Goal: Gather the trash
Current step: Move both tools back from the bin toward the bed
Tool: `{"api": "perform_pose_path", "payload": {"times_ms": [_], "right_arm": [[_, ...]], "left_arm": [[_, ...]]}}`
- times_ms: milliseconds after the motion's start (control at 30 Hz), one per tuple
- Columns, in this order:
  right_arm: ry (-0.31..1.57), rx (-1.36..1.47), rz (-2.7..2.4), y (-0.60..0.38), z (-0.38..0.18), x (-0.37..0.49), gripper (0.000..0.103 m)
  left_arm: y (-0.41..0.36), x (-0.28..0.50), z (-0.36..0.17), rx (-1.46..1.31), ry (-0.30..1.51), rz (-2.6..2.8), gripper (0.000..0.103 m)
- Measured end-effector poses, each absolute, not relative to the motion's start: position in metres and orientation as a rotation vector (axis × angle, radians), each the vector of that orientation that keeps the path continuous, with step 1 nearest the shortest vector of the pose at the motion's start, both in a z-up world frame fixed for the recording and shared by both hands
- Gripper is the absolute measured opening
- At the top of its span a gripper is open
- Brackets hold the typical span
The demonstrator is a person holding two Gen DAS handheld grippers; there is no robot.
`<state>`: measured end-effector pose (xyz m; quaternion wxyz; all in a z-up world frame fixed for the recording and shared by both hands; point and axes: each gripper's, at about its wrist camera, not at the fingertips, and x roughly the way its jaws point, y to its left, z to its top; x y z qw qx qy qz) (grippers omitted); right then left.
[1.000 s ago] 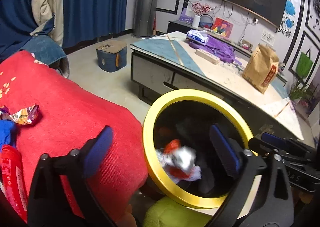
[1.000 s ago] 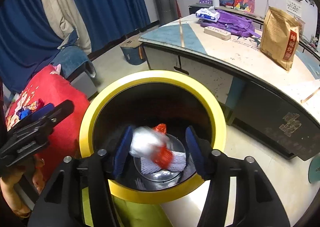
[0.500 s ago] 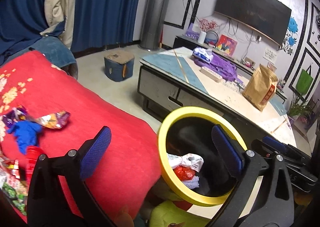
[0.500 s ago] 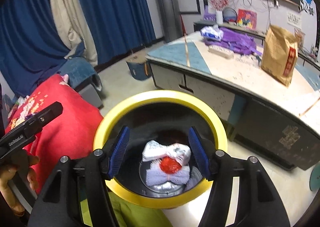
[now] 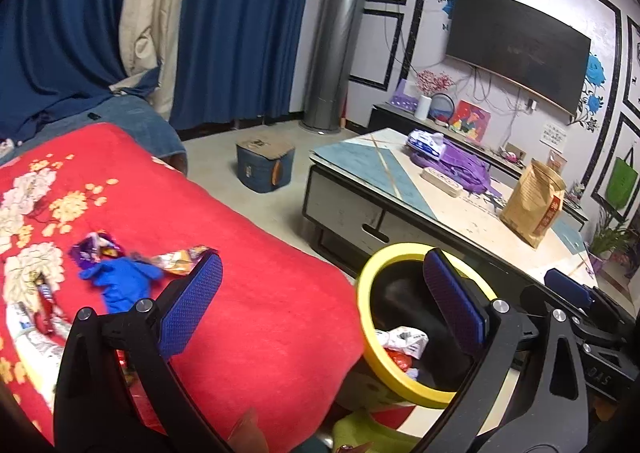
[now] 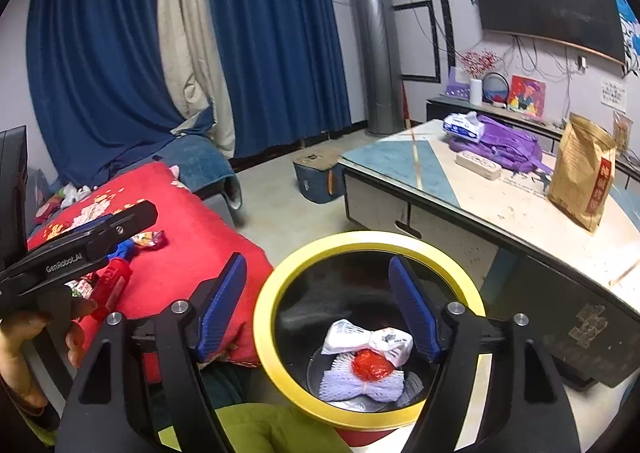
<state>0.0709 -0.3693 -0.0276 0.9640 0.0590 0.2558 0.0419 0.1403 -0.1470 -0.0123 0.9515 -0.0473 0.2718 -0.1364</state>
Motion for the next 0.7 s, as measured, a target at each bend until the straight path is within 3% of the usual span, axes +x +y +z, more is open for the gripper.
{"api": "perform_pose_path", "payload": {"times_ms": [700], "right_arm": [[0.398,-0.002,0.197,-0.301,-0.006,0.047,0.08]], "left_arm": [[-0.091,0.105,0.01,-0.098,0.4,-0.132,0.092]]}}
